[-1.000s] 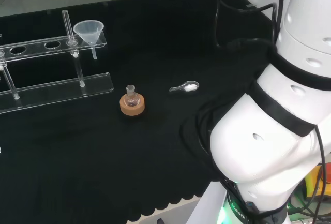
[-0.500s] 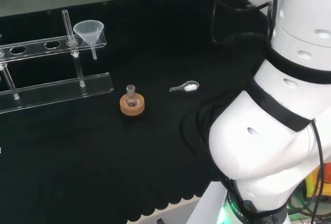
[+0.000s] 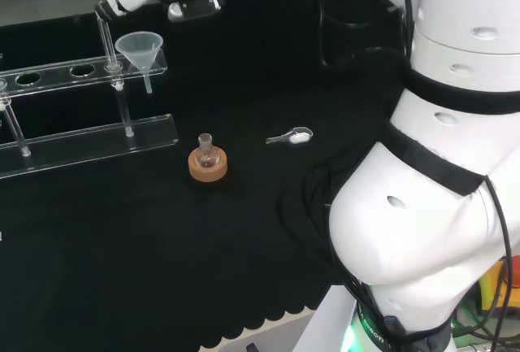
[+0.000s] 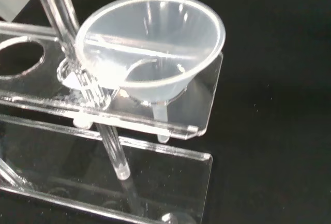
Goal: Pick up the funnel from the transparent funnel stand.
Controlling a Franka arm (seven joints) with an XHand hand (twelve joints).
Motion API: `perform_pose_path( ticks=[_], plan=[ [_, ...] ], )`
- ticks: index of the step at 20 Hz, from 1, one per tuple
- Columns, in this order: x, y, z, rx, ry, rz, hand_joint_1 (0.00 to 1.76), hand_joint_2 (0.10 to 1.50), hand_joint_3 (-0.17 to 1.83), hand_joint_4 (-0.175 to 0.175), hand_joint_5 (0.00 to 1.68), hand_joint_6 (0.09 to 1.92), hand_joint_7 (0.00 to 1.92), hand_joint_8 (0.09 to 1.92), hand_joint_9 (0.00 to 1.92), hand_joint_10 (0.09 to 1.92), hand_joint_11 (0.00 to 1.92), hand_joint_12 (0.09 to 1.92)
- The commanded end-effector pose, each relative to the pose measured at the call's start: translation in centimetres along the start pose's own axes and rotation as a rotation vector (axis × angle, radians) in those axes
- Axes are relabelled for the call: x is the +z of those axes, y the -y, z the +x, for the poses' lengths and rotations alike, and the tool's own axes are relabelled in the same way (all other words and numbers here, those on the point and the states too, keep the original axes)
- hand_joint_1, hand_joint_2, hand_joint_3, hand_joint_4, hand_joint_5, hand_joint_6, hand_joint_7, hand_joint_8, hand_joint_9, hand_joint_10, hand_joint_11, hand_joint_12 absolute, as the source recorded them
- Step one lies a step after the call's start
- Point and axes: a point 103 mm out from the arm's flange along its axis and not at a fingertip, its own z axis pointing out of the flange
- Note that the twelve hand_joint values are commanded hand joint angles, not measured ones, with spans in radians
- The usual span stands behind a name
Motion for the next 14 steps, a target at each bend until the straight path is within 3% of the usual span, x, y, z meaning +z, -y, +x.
perform_pose_path(
  ticks=[1, 14],
  plan=[
    [0.7, 0.0, 0.1, 0.005, 0.001, 0.023, 0.3, 0.64, 0.02, 0.027, 0.0, 0.09, 0.0, 0.09, 0.0, 0.09, 0.0, 0.44],
    [3.9, -0.2, 1.1, 0.026, 0.016, 0.079, 0.36, 0.67, 0.03, 0.022, 0.0, 0.09, 0.0, 0.09, 0.0, 0.09, 0.0, 0.46]
  ],
)
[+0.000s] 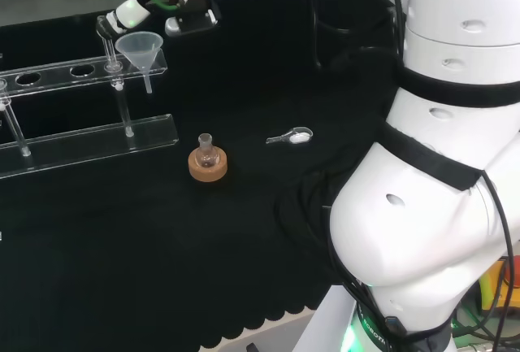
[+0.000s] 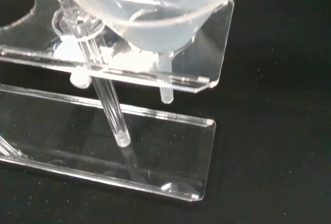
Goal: Pick up the funnel from the transparent funnel stand.
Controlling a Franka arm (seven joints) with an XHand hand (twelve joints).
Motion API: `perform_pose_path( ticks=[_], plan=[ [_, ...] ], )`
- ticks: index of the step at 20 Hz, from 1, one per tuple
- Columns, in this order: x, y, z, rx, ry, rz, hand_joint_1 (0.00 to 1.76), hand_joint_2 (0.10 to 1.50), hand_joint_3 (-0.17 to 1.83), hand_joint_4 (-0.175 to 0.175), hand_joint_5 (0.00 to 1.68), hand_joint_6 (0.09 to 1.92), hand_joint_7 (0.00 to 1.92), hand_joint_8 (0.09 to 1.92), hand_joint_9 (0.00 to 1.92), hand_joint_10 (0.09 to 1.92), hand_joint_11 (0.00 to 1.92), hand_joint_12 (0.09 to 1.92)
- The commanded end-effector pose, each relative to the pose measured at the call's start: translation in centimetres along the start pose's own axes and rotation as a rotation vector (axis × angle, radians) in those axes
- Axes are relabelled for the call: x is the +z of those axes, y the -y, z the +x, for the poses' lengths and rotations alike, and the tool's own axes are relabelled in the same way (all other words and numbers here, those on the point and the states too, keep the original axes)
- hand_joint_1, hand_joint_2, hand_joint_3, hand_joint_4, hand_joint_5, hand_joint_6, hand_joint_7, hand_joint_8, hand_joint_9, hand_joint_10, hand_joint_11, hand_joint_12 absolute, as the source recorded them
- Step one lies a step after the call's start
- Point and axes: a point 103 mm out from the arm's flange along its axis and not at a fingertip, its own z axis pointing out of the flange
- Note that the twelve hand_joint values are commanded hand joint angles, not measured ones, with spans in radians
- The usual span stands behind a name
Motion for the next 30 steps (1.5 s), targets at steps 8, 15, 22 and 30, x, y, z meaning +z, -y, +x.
perform_pose_path(
  ticks=[8, 15, 22, 30],
  plan=[
    [3.0, -0.6, 0.3, 0.011, 0.037, 0.065, 0.34, 0.65, 0.01, 0.02, 0.0, 0.09, 0.0, 0.09, 0.0, 0.09, 0.0, 0.51],
    [3.9, -1.0, 0.2, 0.017, 0.06, 0.109, 0.34, 0.64, 0.01, 0.022, 0.0, 0.09, 0.0, 0.09, 0.0, 0.09, 0.0, 0.51],
    [3.9, -1.4, 0.2, 0.011, 0.077, 0.111, 0.34, 0.64, 0.0, -0.006, 0.0, 0.09, 0.0, 0.09, 0.0, 0.09, 0.0, 0.5],
    [3.7, -1.9, -0.1, 0.001, 0.104, 0.123, 0.34, 0.64, 0.0, -0.044, 0.0, 0.09, 0.09, 0.09, 0.0, 0.09, 0.0, 0.45]
  ],
)
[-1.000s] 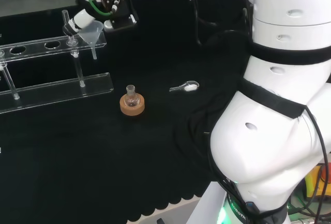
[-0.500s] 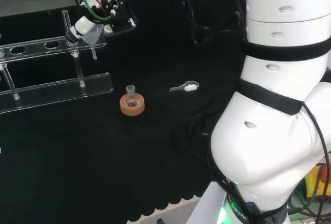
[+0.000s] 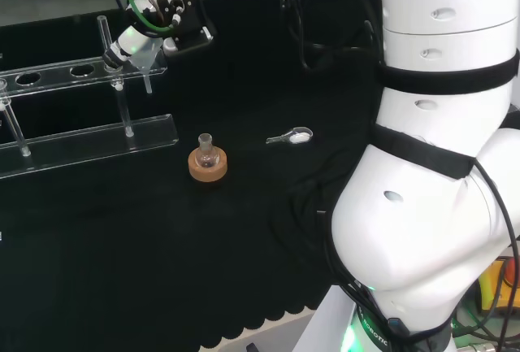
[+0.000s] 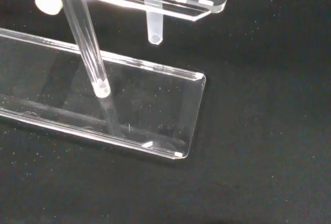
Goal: Pick up the funnel from the transparent funnel stand.
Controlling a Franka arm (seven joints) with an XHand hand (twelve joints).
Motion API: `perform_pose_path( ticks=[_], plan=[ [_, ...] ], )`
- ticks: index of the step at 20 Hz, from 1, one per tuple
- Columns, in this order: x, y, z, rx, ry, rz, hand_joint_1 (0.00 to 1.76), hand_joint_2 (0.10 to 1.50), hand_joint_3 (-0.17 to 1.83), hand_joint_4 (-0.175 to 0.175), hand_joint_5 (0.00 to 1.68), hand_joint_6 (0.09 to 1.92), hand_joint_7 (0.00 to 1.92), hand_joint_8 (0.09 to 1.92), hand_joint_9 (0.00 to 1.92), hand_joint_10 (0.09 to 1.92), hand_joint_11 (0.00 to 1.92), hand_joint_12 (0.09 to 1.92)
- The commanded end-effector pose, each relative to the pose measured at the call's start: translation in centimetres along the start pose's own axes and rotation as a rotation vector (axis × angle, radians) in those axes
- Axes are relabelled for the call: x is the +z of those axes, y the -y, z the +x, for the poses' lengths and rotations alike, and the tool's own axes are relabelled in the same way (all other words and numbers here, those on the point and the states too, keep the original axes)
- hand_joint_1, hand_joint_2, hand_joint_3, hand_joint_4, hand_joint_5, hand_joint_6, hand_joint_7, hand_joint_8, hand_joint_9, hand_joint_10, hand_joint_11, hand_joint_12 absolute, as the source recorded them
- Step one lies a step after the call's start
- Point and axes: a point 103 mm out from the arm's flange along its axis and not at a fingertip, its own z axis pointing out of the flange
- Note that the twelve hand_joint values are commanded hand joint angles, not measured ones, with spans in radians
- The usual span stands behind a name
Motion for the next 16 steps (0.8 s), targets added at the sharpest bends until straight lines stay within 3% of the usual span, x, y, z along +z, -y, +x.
perform_pose_path(
  ticks=[1, 16],
  plan=[
    [0.1, -0.32, -0.19, -0.008, 0.025, 0.017, 0.34, 0.64, 0.0, -0.045, 0.0, 0.09, 0.09, 0.09, 0.0, 0.09, 0.0, 0.45],
    [0.62, -0.8, -0.37, -0.002, 0.061, 0.034, 0.35, 0.64, 0.01, -0.063, 0.0, 0.09, 0.18, 0.09, 0.08, 0.09, 0.0, 0.44]
  ],
)
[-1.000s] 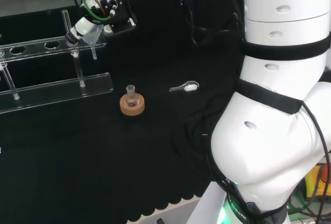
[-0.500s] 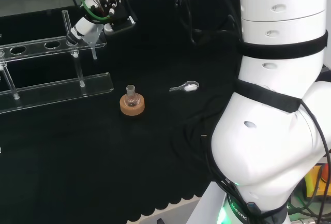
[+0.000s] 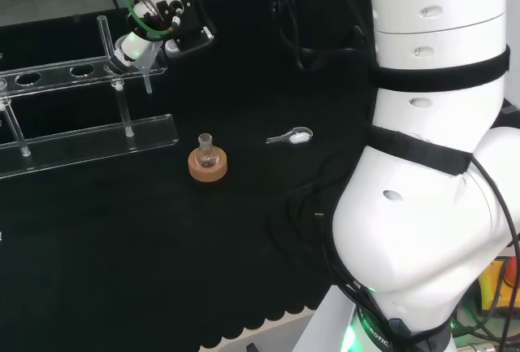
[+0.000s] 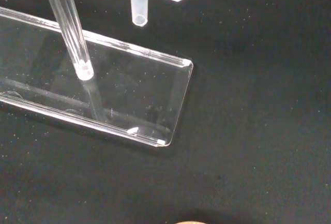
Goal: Pick up the funnel from the transparent funnel stand.
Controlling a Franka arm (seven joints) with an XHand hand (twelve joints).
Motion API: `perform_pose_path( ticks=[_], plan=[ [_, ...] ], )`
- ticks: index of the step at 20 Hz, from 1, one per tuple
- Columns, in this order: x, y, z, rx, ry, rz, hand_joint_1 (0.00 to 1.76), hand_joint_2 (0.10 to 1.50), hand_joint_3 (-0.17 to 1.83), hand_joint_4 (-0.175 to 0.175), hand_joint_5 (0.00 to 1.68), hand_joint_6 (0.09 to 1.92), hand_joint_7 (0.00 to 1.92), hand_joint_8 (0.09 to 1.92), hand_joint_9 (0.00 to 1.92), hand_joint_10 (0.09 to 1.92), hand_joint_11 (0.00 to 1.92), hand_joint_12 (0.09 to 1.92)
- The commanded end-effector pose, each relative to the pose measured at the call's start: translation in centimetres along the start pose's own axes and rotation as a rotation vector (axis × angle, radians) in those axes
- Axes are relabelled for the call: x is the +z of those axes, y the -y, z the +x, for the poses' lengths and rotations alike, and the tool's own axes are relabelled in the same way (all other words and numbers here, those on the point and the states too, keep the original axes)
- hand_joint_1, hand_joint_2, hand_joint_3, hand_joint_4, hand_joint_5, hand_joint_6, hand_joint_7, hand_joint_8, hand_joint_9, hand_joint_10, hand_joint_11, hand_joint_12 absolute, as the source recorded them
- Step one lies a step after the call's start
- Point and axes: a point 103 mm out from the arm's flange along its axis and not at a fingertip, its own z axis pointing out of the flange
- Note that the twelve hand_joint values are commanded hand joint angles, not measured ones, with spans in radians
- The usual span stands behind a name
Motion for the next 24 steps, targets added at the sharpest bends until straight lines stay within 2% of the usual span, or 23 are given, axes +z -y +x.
perform_pose_path(
  ticks=[1, 4, 5, 8, 12, 17, 24],
  plan=[
    [-0.1, -0.2, 0.0, 0.001, 0.004, -0.003, 0.35, 0.65, 0.01, -0.065, 0.0, 0.09, 0.19, 0.1, 0.1, 0.09, 0.0, 0.44],
    [-0.1, -0.4, -0.2, 0.0, 0.011, -0.004, 0.36, 0.65, 0.01, -0.07, 0.0, 0.09, 0.23, 0.13, 0.14, 0.09, 0.0, 0.46],
    [-0.2, -0.5, -0.3, 0.0, 0.013, -0.004, 0.36, 0.65, 0.01, -0.071, 0.0, 0.09, 0.24, 0.16, 0.13, 0.14, 0.0, 0.49],
    [-0.3, -0.6, -0.4, 0.002, 0.023, -0.013, 0.36, 0.65, 0.0, -0.076, 0.01, 0.09, 0.23, 0.31, 0.03, 0.5, 0.0, 0.57],
    [-0.4, -0.8, -0.5, 0.007, 0.036, -0.022, 0.37, 0.66, 0.0, -0.079, 0.05, 0.09, 0.28, 0.41, 0.0, 0.7, 0.0, 0.64],
    [-0.4, -1.0, -0.6, 0.018, 0.046, -0.037, 0.37, 0.66, 0.0, -0.062, 0.18, 0.09, 0.36, 0.47, 0.02, 0.78, 0.0, 0.75],
    [-0.3, -1.3, -1.0, 0.041, 0.073, -0.053, 0.42, 0.69, 0.01, -0.045, 0.33, 0.09, 0.47, 0.5, 0.1, 0.78, 0.0, 0.84]
  ],
)
